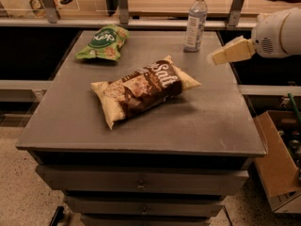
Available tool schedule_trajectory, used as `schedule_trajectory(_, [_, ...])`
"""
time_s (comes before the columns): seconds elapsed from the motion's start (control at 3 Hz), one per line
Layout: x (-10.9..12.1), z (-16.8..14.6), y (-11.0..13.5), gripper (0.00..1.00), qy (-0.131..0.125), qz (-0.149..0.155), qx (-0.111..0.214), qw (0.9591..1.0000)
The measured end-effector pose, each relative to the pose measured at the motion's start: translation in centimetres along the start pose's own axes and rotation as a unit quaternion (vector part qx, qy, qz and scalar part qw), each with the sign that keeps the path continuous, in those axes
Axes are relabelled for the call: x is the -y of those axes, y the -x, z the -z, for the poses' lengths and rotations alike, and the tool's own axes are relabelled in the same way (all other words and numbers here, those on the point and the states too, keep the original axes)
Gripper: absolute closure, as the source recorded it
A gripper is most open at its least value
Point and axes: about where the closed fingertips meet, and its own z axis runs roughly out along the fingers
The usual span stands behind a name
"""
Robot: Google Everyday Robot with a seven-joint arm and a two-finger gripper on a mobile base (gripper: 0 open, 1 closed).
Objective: Move blue plastic bottle near green rice chip bag
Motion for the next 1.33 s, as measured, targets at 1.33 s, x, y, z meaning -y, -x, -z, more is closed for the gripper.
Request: schedule_trajectory(1.33, [6.0,-13.4,2.1,0.00,-0.026,-0.068,0.021,0.9971])
